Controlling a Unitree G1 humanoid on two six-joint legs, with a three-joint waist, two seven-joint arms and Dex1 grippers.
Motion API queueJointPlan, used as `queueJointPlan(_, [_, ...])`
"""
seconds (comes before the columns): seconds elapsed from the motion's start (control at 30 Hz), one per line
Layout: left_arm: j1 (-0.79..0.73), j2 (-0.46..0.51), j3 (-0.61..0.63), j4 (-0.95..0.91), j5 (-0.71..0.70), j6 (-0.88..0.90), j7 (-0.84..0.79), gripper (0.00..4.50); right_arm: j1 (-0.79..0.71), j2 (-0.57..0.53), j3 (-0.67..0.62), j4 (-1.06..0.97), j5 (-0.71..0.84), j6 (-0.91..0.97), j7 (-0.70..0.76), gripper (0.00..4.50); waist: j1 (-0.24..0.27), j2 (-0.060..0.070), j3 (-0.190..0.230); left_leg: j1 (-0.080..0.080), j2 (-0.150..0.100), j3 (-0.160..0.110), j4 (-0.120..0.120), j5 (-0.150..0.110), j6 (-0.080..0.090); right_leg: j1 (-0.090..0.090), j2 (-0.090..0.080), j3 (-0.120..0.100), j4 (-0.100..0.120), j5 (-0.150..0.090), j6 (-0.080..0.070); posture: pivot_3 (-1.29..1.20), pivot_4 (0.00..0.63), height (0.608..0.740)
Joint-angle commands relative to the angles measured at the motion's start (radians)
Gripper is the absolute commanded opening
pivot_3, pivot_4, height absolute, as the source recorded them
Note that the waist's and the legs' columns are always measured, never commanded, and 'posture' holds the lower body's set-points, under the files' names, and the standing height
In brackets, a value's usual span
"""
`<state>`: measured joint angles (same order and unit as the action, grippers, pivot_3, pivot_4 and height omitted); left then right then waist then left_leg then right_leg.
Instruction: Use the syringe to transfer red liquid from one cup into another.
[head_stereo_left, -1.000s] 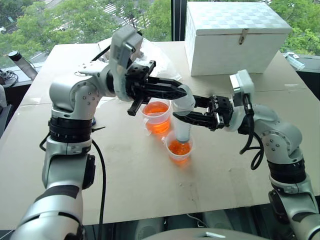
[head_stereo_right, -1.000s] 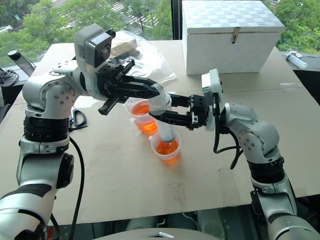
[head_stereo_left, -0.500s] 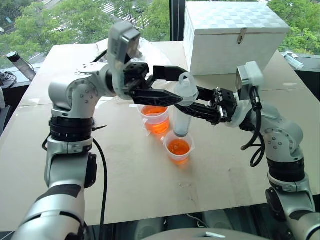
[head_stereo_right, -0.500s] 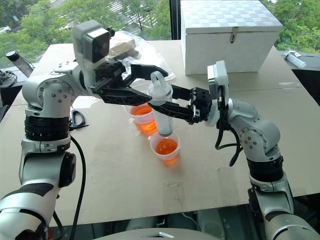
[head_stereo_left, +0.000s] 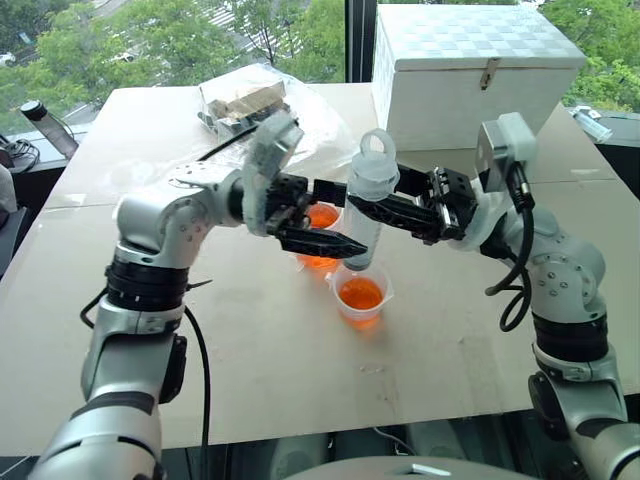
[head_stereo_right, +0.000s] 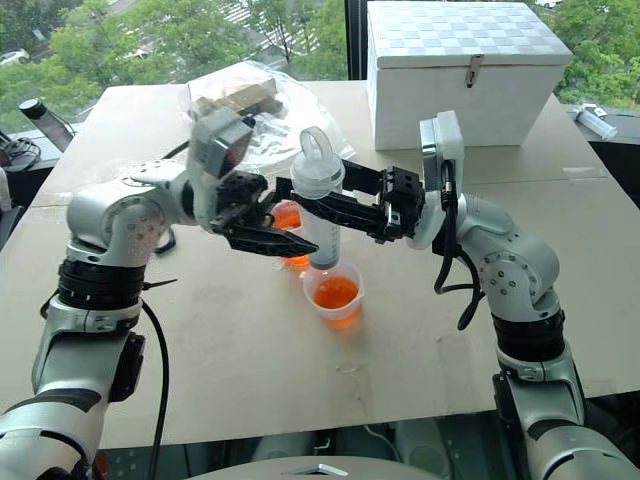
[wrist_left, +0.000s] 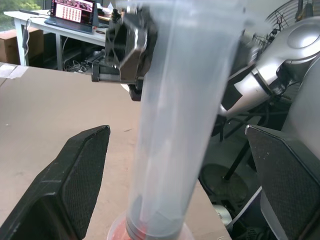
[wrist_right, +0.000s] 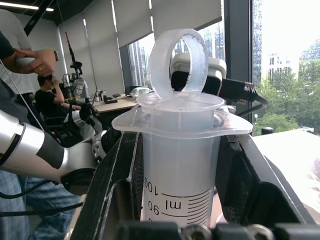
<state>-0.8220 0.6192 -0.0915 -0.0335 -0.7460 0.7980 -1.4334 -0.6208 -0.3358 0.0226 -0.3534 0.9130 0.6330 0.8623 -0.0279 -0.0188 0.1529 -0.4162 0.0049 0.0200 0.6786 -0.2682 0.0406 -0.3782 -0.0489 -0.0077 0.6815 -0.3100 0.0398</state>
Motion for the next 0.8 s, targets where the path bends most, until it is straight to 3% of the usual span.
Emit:
queueJointPlan(0.03, [-0.030, -0.032, 0.005, -0.003, 0.016, -0.042, 0.025, 4.42, -0.016, -0.001, -0.011, -0.048, 0.026, 0.002, -0.007, 1.50, 0.000, 0.000, 0.000, 0.000, 0.000, 0.000, 0.000, 0.000, 0.000, 0.000, 0.000, 0.000, 0.000, 0.000, 0.000, 0.00, 0.150, 0.740])
queueJointPlan(0.13, [-0.027, -0.030, -0.012, 0.004, 0.037, -0.058, 0.005, 4.42, -0.015, -0.004, -0.016, -0.052, 0.022, 0.003, -0.012, 1.50, -0.005, 0.000, 0.000, 0.000, 0.000, 0.000, 0.000, 0.000, 0.000, 0.000, 0.000, 0.000, 0.000, 0.000, 0.000, 0.00, 0.150, 0.740])
queueJointPlan(0.23, [-0.035, -0.032, -0.009, 0.020, 0.034, -0.054, -0.003, 3.29, -0.012, -0.008, -0.018, -0.054, 0.023, 0.008, -0.018, 1.50, -0.006, 0.000, 0.000, 0.000, 0.000, 0.000, 0.000, 0.000, 0.000, 0.000, 0.000, 0.000, 0.000, 0.000, 0.000, 0.00, 0.150, 0.740])
queueJointPlan(0.33, [-0.040, -0.033, -0.007, 0.027, 0.036, -0.057, -0.007, 1.85, -0.011, -0.008, -0.019, -0.055, 0.029, 0.016, -0.028, 1.50, -0.005, 0.000, 0.000, 0.000, 0.000, 0.000, 0.000, 0.000, 0.000, 0.000, 0.000, 0.000, 0.000, 0.000, 0.000, 0.00, 0.150, 0.740])
queueJointPlan(0.37, [-0.041, -0.035, -0.005, 0.029, 0.035, -0.058, -0.004, 1.45, -0.010, -0.009, -0.019, -0.056, 0.030, 0.018, -0.029, 2.51, -0.005, 0.000, 0.000, 0.000, 0.000, 0.000, 0.000, 0.000, 0.000, 0.000, 0.000, 0.000, 0.000, 0.000, 0.000, 0.00, 0.150, 0.740])
queueJointPlan(0.5, [-0.039, -0.042, 0.003, 0.023, 0.021, -0.051, 0.010, 1.36, -0.008, -0.013, -0.026, -0.059, 0.028, 0.019, -0.039, 4.36, -0.005, 0.000, 0.000, 0.000, 0.000, 0.000, 0.000, 0.000, 0.000, 0.000, 0.000, 0.000, 0.000, 0.000, 0.000, 0.00, 0.150, 0.740])
queueJointPlan(0.7, [-0.040, -0.021, 0.051, -0.029, -0.011, -0.027, 0.048, 1.36, 0.002, -0.073, -0.067, -0.072, 0.065, 0.045, -0.013, 4.50, -0.004, 0.000, 0.000, 0.000, 0.000, 0.000, 0.000, 0.000, 0.000, 0.000, 0.000, 0.000, 0.000, 0.000, 0.000, 0.00, 0.150, 0.740])
queueJointPlan(0.8, [-0.048, 0.019, 0.144, -0.094, -0.076, 0.035, 0.124, 1.36, 0.028, -0.148, -0.114, -0.068, 0.082, 0.065, 0.001, 4.50, -0.004, 0.000, 0.000, 0.000, 0.000, 0.000, 0.000, 0.000, 0.000, 0.000, 0.000, 0.000, 0.000, 0.000, 0.000, 0.00, 0.150, 0.740])
